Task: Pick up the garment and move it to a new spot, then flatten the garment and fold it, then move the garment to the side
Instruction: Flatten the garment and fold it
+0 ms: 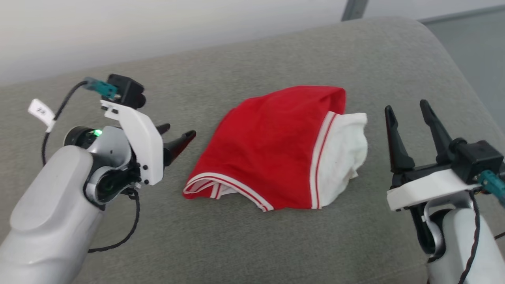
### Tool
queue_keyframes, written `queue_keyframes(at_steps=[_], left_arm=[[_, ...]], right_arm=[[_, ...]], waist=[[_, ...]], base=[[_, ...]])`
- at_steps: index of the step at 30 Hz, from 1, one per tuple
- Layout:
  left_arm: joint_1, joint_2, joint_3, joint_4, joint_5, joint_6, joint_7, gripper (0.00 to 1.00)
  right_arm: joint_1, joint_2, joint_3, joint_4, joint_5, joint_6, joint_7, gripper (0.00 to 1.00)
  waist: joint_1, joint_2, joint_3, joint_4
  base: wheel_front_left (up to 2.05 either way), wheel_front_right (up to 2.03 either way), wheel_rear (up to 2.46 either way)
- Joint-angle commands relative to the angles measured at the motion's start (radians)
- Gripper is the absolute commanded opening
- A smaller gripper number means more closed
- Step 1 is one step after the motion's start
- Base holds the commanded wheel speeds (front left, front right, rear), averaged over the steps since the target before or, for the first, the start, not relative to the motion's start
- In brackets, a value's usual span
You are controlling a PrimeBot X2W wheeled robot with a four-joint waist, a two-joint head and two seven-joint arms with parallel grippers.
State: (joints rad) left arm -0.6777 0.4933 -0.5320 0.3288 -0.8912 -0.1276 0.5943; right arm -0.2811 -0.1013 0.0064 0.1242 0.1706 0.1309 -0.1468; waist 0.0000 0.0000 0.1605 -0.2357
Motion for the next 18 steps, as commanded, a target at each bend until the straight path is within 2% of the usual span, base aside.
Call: queue_keyframes(at_steps=[1, 4, 10, 18], left_arm=[[-0.021, -0.007, -0.019, 0.019, 0.003, -0.003, 0.028, 1.00], [-0.041, -0.022, -0.046, 0.066, -0.010, 0.003, 0.090, 1.00], [-0.061, -0.037, -0.101, 0.135, 0.013, 0.050, 0.207, 1.00], [-0.064, -0.048, -0.144, 0.223, 0.045, 0.099, 0.264, 1.00]], right_arm=[[0.014, 0.014, 0.002, 0.006, -0.005, 0.000, -0.022, 1.00], [0.023, 0.031, 0.000, 0.027, -0.002, 0.000, -0.044, 1.00], [0.018, 0.046, 0.007, 0.056, 0.013, 0.000, -0.063, 1.00], [0.003, 0.051, 0.004, 0.066, 0.033, 0.000, -0.084, 1.00]], waist=[[0.0000, 0.0000, 0.017, -0.033], [0.0000, 0.0000, 0.026, -0.059], [0.0000, 0.0000, 0.052, -0.093], [0.0000, 0.0000, 0.084, -0.111]], base=[[0.00, 0.00, 0.00], [0.00, 0.00, 0.00], [0.00, 0.00, 0.00], [0.00, 0.00, 0.00]])
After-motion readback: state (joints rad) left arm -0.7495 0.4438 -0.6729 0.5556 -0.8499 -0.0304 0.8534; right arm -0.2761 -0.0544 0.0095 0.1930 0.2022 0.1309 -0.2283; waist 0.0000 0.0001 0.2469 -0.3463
